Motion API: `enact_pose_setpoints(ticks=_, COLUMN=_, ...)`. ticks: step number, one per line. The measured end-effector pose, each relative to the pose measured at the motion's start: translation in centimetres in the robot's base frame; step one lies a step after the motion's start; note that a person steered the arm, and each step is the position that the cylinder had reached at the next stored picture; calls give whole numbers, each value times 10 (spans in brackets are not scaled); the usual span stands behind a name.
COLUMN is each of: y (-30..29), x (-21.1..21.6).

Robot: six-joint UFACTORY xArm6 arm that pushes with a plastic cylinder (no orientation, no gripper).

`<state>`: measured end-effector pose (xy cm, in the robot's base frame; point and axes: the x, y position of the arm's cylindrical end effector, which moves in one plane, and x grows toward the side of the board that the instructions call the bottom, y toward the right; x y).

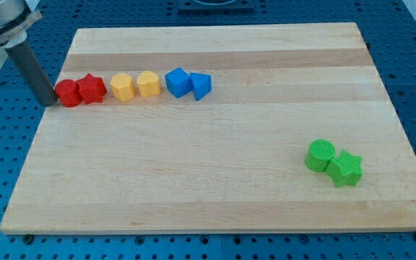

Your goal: Push the green blocks towards the center of the board

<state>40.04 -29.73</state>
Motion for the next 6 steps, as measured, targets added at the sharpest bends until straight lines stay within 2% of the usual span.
enact_pose_setpoints(ticks=2, y=30, x=16)
enact_pose_setpoints(ticks=4, y=31, x=2)
enact_pose_setpoints(ticks=5, y=44, x=26)
enact_pose_setpoints(ticks=6, y=92, x=78)
